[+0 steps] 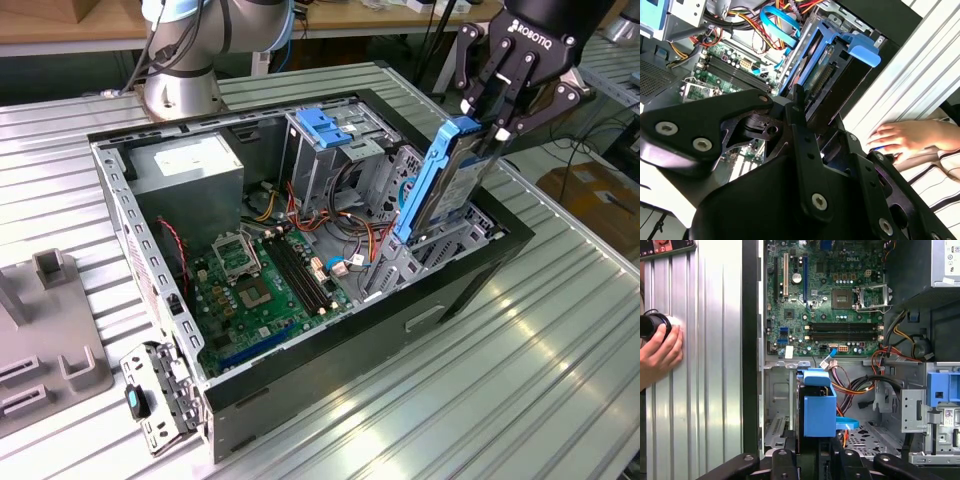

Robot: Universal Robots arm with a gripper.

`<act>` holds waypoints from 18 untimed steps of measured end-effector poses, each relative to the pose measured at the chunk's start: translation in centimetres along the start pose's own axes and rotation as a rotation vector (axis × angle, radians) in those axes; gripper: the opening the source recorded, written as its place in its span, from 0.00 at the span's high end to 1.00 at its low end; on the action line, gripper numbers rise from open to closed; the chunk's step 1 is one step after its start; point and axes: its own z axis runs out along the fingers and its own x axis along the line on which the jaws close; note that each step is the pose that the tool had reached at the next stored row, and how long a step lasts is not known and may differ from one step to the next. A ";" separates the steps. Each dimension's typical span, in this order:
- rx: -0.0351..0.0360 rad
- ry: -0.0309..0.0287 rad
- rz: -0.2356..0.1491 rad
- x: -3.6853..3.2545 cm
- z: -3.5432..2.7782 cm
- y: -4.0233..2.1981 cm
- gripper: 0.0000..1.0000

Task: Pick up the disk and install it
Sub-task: 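Insert the disk into the insertion slot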

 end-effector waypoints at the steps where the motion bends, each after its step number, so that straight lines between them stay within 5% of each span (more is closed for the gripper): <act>1: -0.0001 0.0002 0.000 0.00 -0.01 -0.06 0.65; 18: 0.0000 0.0001 0.000 0.00 0.30 0.16 0.65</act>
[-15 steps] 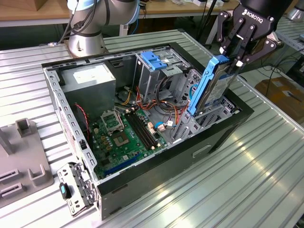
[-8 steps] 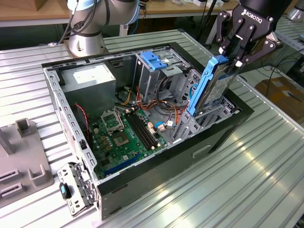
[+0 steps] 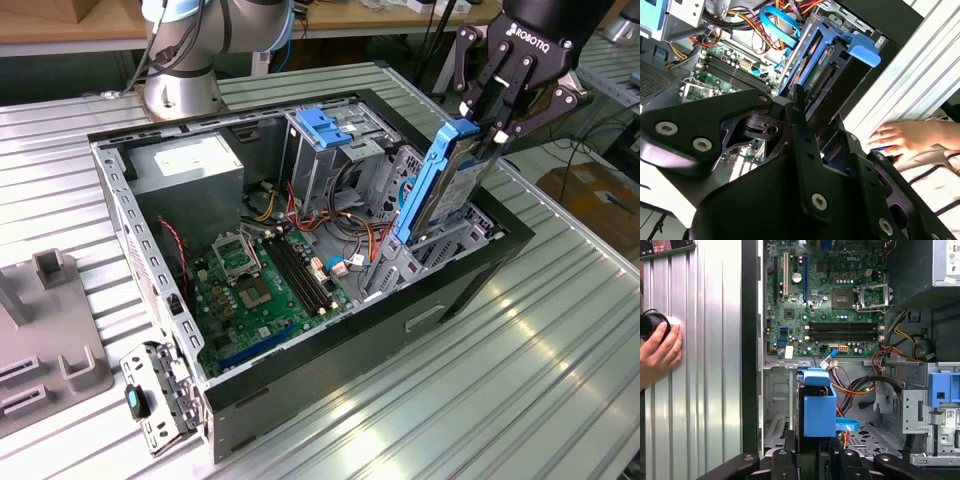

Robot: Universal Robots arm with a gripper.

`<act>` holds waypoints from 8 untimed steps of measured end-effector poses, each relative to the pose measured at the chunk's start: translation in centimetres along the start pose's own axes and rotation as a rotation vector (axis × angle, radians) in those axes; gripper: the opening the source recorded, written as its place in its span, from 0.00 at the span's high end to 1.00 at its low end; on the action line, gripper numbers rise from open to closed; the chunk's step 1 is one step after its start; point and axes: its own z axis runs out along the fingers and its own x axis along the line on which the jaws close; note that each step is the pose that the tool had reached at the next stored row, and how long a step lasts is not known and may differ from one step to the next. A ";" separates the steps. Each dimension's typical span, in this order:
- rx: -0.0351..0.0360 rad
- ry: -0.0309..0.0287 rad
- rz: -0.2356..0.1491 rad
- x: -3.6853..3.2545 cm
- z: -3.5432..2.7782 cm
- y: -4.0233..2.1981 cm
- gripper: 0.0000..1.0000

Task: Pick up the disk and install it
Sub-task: 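Insert the disk into the insertion slot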

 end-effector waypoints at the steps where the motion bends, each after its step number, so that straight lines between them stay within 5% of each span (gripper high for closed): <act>1: 0.0000 -0.0001 0.000 0.00 0.03 0.00 0.65; 8: 0.0000 0.0001 0.000 -0.01 0.24 -0.01 0.65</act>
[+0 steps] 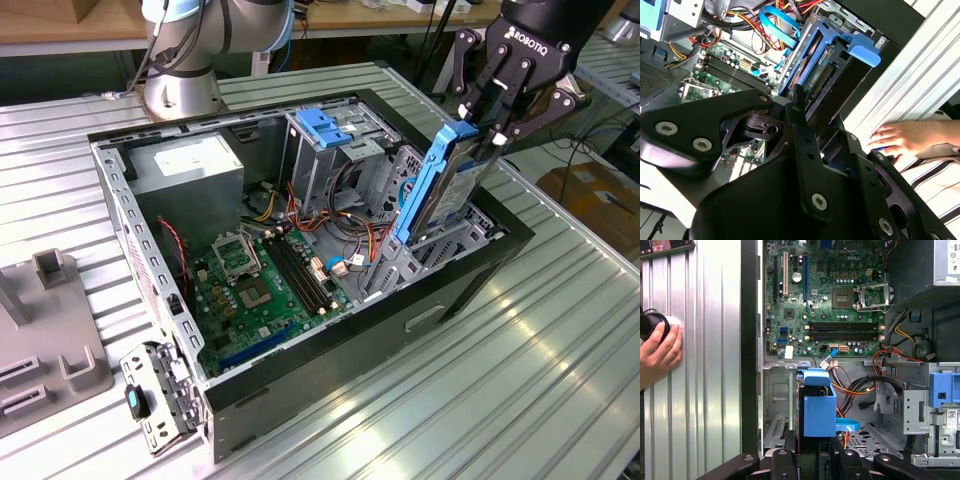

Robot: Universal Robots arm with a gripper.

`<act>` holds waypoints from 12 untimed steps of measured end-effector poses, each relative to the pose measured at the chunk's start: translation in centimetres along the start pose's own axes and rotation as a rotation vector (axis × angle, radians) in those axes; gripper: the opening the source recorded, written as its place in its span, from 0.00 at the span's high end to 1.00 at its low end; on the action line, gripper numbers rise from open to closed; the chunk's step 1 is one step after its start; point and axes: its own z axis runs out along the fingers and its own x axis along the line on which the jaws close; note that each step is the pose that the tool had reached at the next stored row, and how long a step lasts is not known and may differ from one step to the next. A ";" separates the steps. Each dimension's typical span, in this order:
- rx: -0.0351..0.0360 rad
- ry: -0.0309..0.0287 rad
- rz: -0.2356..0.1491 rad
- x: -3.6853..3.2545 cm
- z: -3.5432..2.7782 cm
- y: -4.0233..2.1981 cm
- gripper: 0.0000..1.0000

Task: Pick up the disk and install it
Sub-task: 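Insert the disk into the insertion slot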

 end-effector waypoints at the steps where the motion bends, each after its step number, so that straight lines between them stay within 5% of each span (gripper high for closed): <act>1: 0.0000 0.0000 0.000 0.00 0.00 0.00 0.65; 12: 0.0000 -0.0001 0.000 0.00 0.09 0.00 0.65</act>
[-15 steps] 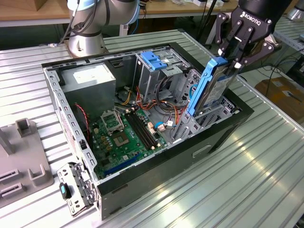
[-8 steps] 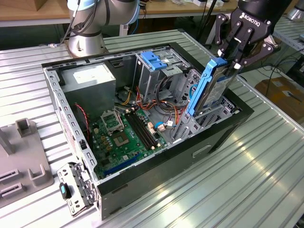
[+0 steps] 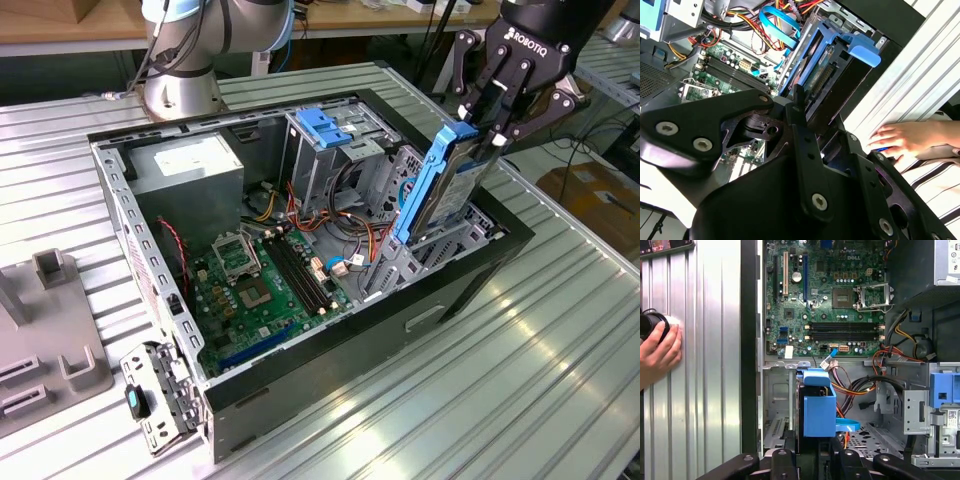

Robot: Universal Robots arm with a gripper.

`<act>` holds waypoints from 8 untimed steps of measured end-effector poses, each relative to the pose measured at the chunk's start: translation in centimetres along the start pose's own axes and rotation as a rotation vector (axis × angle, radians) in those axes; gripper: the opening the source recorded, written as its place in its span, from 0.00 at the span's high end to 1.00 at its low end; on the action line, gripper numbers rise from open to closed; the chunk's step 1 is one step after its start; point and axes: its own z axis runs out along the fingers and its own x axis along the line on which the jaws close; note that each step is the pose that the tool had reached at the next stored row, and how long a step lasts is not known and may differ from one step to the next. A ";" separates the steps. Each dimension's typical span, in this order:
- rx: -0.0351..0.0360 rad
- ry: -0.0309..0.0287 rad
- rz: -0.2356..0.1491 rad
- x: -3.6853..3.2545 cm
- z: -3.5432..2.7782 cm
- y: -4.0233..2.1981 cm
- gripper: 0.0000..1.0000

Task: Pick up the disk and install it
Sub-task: 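Insert the disk into the insertion slot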

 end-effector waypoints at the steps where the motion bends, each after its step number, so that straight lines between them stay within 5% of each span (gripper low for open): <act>1: 0.0000 0.0000 0.000 0.00 0.00 0.00 0.65; 8: 0.0000 0.0000 0.000 -0.01 0.27 0.00 0.65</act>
